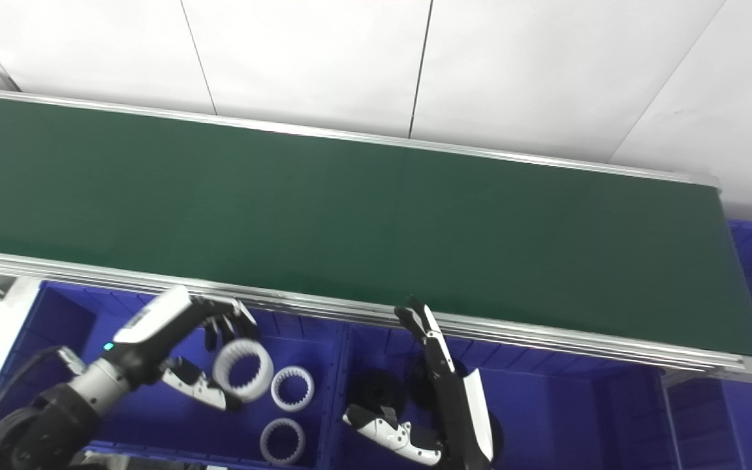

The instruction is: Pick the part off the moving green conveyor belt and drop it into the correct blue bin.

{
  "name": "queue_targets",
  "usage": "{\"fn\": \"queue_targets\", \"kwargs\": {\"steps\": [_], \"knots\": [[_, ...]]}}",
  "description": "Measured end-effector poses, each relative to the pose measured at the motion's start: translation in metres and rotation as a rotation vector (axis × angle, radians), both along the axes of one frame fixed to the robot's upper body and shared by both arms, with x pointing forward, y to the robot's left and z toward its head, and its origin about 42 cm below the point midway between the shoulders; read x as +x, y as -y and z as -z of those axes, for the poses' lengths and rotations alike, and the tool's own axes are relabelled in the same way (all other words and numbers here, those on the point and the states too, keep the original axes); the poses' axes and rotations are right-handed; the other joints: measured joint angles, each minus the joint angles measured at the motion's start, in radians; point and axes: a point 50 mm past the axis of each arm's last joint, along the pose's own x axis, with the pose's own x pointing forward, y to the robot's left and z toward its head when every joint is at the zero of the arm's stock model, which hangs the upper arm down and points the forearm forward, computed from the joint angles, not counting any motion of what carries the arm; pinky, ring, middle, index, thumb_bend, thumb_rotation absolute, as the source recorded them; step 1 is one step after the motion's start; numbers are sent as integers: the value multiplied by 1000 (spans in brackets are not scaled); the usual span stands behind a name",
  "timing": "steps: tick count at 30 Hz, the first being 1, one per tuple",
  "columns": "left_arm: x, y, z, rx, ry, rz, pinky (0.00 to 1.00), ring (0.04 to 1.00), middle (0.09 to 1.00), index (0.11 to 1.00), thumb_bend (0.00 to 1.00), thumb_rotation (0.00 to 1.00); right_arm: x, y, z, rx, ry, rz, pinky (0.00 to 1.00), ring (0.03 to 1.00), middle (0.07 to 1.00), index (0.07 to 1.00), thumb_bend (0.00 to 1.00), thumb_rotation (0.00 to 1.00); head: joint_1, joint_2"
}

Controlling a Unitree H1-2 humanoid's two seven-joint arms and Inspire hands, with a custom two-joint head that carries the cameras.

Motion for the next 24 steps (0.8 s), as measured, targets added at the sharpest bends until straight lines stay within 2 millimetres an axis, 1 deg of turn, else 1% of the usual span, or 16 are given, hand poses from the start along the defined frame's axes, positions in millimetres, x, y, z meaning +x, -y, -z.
{"fn": "queue_targets", "kwargs": {"steps": [2,4,5,6,7,8,10,11,12,13,14,16,18,20,21,24], "knots": [[3,3,8,38,-14,31,380,393,498,553,487,0,0,0,-1,4,2,3,919,898,901,952,816,429,-8,3],[8,6,12,101,-1,55,514,602,670,514,493,55,0,0,-2,3,6,8,903,897,910,954,806,426,-17,3],[11,6,11,142,8,65,522,617,682,511,493,59,1,0,-3,3,8,10,902,897,911,954,805,426,-17,3],[13,7,10,181,10,74,597,693,741,653,510,265,1,0,-4,3,12,13,878,892,910,953,806,434,-21,5],[14,9,8,229,3,91,700,772,797,759,542,464,1,1,-4,1,14,15,863,890,908,952,811,448,-21,5],[15,11,5,281,-7,113,795,828,838,815,569,601,0,2,-6,-4,17,20,867,893,906,951,815,455,-28,6],[15,14,-1,380,-36,135,912,911,920,897,629,730,-1,5,-8,-17,24,33,904,901,910,951,826,468,-38,8],[14,15,-3,412,-47,138,953,959,979,950,653,759,-2,6,-8,-29,23,43,947,914,916,959,832,475,-57,9],[14,16,-6,413,-48,133,972,981,992,977,665,766,-4,7,-8,-37,14,49,938,916,922,962,834,472,-64,9],[14,15,-7,391,-53,119,954,991,997,991,682,777,-5,8,-9,-46,2,55,919,914,926,964,835,469,-99,11],[14,12,-8,350,-65,98,945,992,998,993,687,779,-7,9,-11,-50,-4,63,914,912,927,964,835,468,-100,11],[11,9,-11,221,-105,68,901,997,1000,999,707,838,-9,11,-12,-55,-15,72,903,913,929,969,838,467,-144,8],[9,8,-11,82,-157,43,928,1000,1000,1000,736,893,-12,13,-10,-63,-37,73,932,932,932,969,847,475,-144,8],[4,12,-11,-69,-213,28,986,1000,1000,1000,682,930,-16,14,-8,-73,-64,73,931,936,934,965,840,460,-187,-2],[0,15,-13,-146,-240,17,993,1000,1000,1000,673,945,-17,14,-7,-76,-74,74,925,934,933,964,839,456,-187,-2],[-14,28,-22,-375,-282,11,1000,1000,1000,1000,680,955,-22,14,-8,-85,-93,79,857,908,928,964,836,456,-199,-3]]}}
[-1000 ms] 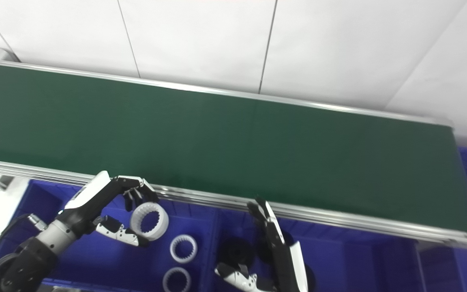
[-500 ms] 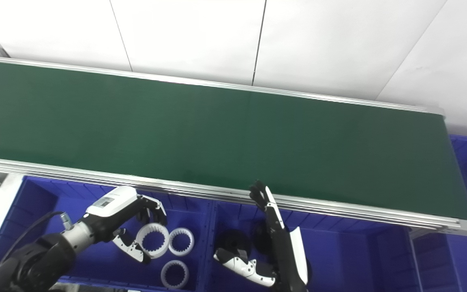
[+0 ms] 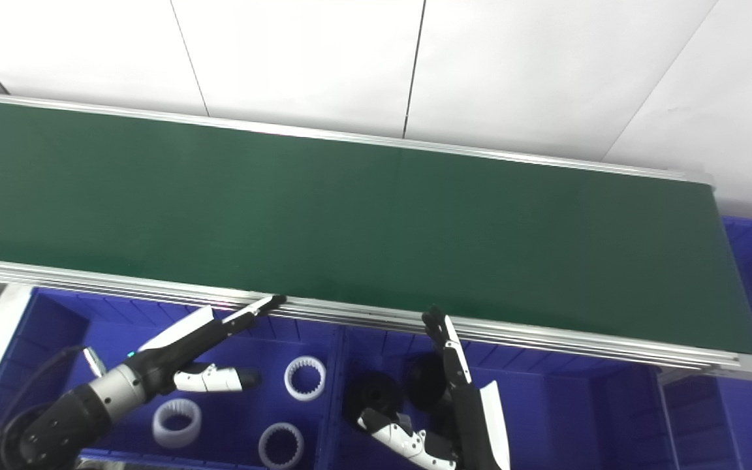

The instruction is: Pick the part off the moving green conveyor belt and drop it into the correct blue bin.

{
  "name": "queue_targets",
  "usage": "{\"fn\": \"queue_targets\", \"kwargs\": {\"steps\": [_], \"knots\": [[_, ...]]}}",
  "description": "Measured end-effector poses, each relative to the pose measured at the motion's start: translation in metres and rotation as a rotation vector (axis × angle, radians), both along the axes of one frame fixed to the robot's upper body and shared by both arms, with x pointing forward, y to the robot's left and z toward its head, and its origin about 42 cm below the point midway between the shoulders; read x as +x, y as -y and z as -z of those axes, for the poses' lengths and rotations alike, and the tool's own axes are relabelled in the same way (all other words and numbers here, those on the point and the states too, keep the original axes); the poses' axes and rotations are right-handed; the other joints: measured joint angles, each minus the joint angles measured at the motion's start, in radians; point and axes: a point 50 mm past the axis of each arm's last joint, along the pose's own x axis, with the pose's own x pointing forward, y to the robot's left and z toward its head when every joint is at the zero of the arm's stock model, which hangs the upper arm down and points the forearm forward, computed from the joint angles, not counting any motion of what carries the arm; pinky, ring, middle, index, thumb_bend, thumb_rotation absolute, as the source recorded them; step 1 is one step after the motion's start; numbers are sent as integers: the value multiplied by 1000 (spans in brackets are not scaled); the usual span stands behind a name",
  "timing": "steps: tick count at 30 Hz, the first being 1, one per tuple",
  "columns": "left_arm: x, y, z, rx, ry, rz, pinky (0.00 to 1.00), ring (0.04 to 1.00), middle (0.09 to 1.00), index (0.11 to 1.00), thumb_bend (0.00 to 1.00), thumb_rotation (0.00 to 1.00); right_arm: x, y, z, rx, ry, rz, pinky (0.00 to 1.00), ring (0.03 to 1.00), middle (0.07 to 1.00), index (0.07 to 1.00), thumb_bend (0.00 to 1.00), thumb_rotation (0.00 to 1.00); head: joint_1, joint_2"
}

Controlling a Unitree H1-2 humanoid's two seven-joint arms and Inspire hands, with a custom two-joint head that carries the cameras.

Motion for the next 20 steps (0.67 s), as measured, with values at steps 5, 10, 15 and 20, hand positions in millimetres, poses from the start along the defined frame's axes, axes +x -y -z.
{"fn": "queue_targets", "kwargs": {"steps": [5,10,15,20], "knots": [[-8,4,9,-221,-6,33,1000,1000,1000,1000,736,895,-3,-2,-3,-8,-2,-4,776,880,924,965,840,450,-23,0],[-10,2,20,-296,8,53,1000,1000,1000,1000,727,858,-9,-3,-1,-24,-33,-4,882,929,944,978,842,461,-49,2],[-5,0,29,-308,13,76,1000,1000,1000,1000,700,816,-13,-4,4,-37,-54,-8,846,914,936,976,846,465,-45,-2],[-4,-2,33,-318,33,75,1000,1000,1000,1000,696,779,-12,-8,8,-13,-69,3,804,892,925,968,836,439,-44,-5]]}}
